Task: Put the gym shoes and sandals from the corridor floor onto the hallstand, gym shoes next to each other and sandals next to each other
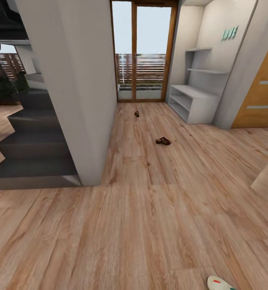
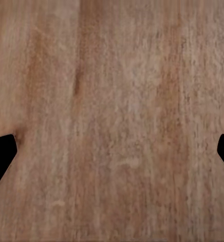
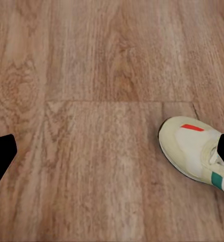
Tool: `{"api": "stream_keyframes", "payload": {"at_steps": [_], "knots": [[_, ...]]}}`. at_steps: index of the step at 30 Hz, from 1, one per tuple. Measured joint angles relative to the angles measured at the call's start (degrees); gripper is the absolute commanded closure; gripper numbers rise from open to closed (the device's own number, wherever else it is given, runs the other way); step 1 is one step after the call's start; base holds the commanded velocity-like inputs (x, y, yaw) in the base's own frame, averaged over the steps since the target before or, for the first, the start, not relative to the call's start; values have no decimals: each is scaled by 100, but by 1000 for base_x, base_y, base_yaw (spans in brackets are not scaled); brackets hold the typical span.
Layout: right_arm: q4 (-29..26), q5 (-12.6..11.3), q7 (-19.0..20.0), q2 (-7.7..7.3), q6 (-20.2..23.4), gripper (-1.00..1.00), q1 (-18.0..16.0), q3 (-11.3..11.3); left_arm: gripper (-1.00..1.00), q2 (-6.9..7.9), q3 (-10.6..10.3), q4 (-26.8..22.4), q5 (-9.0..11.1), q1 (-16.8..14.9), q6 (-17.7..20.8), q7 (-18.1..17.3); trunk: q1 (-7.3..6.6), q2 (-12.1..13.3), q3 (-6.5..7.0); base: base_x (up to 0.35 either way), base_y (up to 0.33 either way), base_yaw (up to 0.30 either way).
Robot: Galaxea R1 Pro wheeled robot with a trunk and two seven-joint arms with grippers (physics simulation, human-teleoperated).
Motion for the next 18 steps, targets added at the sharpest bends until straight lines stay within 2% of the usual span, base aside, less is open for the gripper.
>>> {"api": "stream_keyframes", "payload": {"at_steps": [18], "knots": [[1,3,0,0,0,-100,1,-1,-100,0,-7,0,-3,0,1,0,0,0,0,334,1,0]]}}
